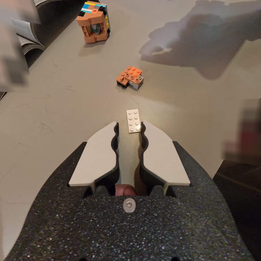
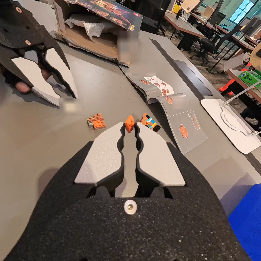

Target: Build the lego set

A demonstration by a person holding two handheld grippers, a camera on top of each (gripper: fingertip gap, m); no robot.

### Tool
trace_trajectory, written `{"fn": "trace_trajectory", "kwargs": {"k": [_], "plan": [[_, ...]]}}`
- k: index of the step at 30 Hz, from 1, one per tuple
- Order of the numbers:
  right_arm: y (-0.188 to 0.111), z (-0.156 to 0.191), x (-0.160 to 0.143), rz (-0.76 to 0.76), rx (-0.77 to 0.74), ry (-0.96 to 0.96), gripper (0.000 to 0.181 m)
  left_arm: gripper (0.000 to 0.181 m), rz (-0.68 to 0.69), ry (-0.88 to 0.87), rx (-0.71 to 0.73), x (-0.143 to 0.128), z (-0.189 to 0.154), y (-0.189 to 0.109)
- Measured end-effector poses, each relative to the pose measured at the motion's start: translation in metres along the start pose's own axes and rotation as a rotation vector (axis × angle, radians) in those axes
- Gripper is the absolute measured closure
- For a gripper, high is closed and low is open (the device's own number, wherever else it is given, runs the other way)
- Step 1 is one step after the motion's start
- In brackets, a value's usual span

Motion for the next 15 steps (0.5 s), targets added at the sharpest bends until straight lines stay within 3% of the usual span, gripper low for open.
{"fn": "trace_trajectory", "kwargs": {"k": [15], "plan": [[0.0009, 0.0012, -0.0016, -0.002, 0.000, -0.003, 0.169, 0.153, 0.015, -0.025, -0.009, 0.0011, 0.0009, 0.0018]]}}
Point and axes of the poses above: each gripper's, where its closed fingertips meet, y out along the fingers, x out of its top, z = x × y across the jaws, the point moved 10 cm from there along -y, back along the fingers, and after that the axes turned 4 degrees about z, right-handed, at the moved point
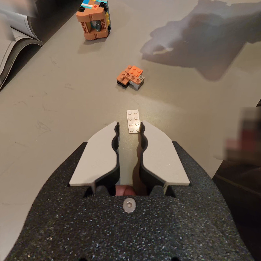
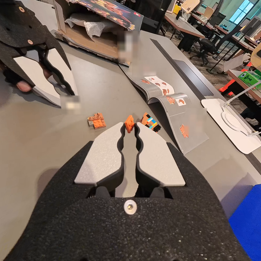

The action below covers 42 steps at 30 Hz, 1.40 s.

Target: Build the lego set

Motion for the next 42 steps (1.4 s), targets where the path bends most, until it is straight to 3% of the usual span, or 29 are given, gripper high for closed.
{"fn": "trace_trajectory", "kwargs": {"k": [21, 42], "plan": [[-0.0013, 0.0010, -0.0009, -0.003, 0.000, -0.003, 0.169, 0.165, 0.015, -0.032, 0.029, 0.0035, -0.0029, 0.0026], [-0.0026, 0.0030, 0.0008, -0.020, 0.011, -0.010, 0.169, 0.166, -0.024, -0.049, 0.036, 0.0038, -0.0009, 0.0014]]}}
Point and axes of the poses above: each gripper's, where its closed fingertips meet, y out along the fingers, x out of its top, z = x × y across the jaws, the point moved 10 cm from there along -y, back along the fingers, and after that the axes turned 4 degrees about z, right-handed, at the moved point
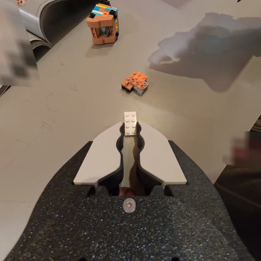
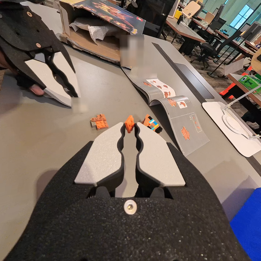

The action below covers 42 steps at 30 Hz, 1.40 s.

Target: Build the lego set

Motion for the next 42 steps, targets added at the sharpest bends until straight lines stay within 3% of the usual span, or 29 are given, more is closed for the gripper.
{"fn": "trace_trajectory", "kwargs": {"k": [42], "plan": [[0.021, 0.042, 0.017, -0.029, 0.193, -0.039, 0.169, 0.166, -0.123, 0.054, -0.049, 0.031, -0.029, 0.004]]}}
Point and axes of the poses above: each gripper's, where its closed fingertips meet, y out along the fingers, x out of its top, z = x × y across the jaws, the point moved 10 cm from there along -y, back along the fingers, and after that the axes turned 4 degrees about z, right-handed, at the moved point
